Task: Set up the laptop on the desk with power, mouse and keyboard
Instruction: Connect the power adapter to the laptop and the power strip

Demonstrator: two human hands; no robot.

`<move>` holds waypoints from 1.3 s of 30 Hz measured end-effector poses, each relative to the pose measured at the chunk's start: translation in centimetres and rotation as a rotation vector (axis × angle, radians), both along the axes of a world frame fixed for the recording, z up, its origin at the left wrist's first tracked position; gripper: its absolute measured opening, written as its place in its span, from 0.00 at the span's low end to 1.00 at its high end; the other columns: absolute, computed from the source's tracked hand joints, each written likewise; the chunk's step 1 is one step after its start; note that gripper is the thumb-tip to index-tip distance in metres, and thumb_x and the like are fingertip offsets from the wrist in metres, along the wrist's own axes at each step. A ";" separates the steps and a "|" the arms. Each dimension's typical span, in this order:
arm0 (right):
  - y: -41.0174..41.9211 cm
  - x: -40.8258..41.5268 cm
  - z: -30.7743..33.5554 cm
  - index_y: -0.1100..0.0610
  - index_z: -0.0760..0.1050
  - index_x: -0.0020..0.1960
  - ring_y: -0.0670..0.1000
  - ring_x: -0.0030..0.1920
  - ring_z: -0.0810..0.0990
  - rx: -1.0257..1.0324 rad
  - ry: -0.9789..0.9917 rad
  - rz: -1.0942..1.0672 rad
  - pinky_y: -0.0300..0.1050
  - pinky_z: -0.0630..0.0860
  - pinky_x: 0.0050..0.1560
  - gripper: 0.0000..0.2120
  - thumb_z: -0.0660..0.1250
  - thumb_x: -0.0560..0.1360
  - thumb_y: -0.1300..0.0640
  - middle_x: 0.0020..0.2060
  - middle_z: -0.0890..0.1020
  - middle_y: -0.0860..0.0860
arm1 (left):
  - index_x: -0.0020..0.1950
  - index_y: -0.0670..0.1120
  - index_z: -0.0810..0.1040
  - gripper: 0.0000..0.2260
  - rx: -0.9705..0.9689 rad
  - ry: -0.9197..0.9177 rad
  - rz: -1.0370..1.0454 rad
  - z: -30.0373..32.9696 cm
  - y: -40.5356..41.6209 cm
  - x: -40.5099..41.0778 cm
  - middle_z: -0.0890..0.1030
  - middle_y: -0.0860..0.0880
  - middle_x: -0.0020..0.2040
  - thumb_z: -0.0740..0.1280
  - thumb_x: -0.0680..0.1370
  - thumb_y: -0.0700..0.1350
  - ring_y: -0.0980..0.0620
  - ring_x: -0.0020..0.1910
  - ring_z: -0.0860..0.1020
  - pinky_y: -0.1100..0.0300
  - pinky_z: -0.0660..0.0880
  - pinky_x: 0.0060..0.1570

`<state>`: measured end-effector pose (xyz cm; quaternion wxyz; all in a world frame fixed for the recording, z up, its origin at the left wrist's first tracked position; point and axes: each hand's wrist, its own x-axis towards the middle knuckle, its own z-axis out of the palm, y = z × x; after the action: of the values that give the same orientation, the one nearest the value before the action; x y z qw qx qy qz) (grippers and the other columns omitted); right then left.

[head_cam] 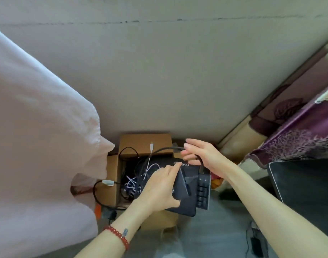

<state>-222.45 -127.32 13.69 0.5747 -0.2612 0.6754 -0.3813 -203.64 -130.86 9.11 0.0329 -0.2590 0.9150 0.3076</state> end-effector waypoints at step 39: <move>20.6 -11.3 43.6 0.53 0.66 0.49 0.44 0.27 0.69 -1.235 1.131 -0.875 0.35 0.69 0.27 0.08 0.50 0.81 0.61 0.33 0.71 0.46 | 0.68 0.51 0.65 0.40 -1.067 0.788 -0.075 44.8 9.1 -17.6 0.71 0.43 0.65 0.76 0.59 0.53 0.39 0.63 0.69 0.42 0.69 0.58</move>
<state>-233.73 -106.74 57.26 -0.2724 -0.3890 0.5705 -0.6701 -221.22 -121.75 53.88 -0.4260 -0.0760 0.8939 -0.1172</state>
